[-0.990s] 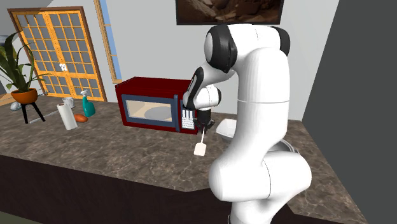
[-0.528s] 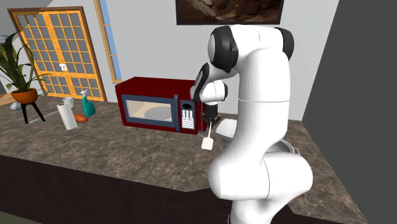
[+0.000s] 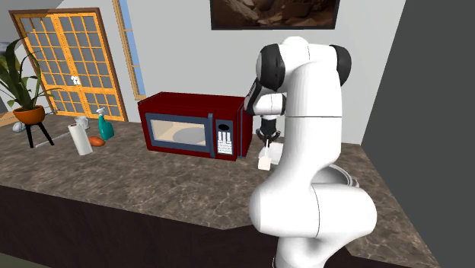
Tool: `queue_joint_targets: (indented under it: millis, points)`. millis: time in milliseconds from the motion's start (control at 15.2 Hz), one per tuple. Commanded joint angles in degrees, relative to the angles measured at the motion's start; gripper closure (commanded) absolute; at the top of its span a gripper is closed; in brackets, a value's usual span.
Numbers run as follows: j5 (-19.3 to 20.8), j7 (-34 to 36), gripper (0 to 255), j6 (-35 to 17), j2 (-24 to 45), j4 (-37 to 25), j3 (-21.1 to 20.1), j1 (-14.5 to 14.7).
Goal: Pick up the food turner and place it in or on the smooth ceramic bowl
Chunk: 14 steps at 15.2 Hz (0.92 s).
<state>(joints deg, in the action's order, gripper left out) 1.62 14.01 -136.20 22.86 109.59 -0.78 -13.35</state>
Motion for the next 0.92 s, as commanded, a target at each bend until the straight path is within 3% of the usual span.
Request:
queue_joint_targets:
  millis: [0, 462, 858]
  points:
    - [-0.4, -2.2, 255, 1.5, 2.0, -3.5, 0.4, -1.5]
    - [-1.7, -9.0, 255, 8.5, 11.8, -20.3, 1.4, -6.5]
    - [-1.7, -9.2, 255, 6.0, 14.2, -20.2, 1.4, -6.7]
